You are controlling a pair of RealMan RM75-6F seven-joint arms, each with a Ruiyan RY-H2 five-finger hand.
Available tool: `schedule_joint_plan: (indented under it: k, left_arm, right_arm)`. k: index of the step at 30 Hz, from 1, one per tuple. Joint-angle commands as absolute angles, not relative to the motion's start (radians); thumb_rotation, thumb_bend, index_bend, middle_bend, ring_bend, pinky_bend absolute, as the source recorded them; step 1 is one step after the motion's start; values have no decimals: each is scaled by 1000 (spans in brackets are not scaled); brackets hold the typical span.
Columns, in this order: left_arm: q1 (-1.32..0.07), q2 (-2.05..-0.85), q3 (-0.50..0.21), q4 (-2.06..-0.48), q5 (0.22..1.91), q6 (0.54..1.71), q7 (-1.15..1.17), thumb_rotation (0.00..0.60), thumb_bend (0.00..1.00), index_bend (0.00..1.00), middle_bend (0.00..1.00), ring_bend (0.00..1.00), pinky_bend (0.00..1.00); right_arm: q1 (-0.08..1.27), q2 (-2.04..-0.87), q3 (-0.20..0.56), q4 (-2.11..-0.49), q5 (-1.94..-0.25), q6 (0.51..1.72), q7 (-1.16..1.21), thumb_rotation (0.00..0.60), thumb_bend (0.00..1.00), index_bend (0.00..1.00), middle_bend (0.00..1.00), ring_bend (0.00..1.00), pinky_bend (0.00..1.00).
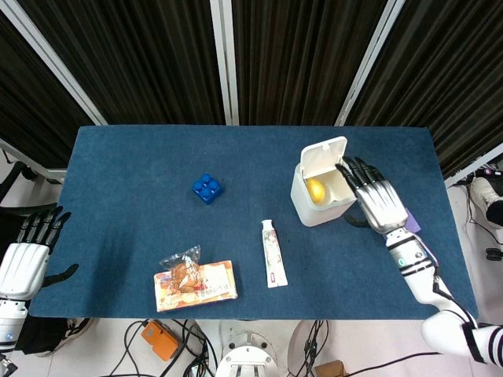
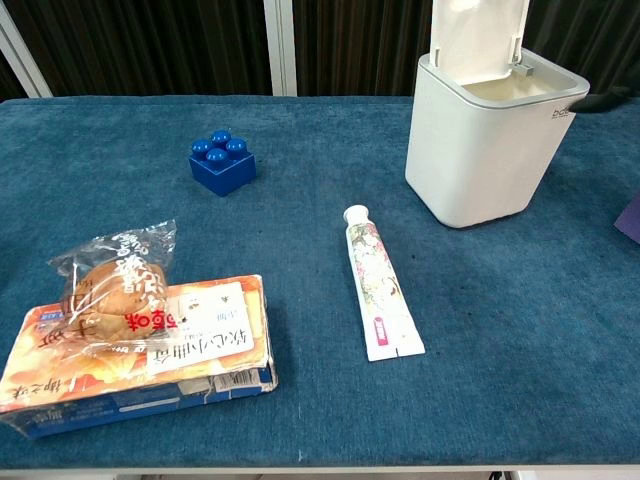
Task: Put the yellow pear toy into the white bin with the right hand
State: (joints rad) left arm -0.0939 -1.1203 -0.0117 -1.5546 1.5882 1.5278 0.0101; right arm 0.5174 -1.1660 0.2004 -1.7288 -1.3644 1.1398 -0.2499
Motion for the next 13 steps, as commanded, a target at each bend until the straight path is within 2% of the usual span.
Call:
schedule_joint_plan:
  k: [1,4,6,13]
  left_arm:
    - [-92,-1122,-11,-1556,1591,1531,18,600,110,0,0,0,0]
    - [-90,-1125,-8,-1557,1598,1536,32,600,109,0,0,0,0]
    - [-90,-1127,-8,-1558,1598,1535,38,600,110,0,0,0,0]
    - [-100,-1134,-15,-1568,1580,1512,65,600,110,0,0,0,0]
  right_arm:
    - [318,-1094,38,-1798,-1470,1338,-324,600,318,0,0,0,94]
    - [185,-1125,-44,-1769,-1490,1472,-370,600,318,0,0,0,3]
    - [128,-1163,-66,-1705,-1511,1536,-308,600,318,0,0,0,0]
    - [90,-1161,-49,-1613,-1503,1559,-150,600,318,0,0,0,0]
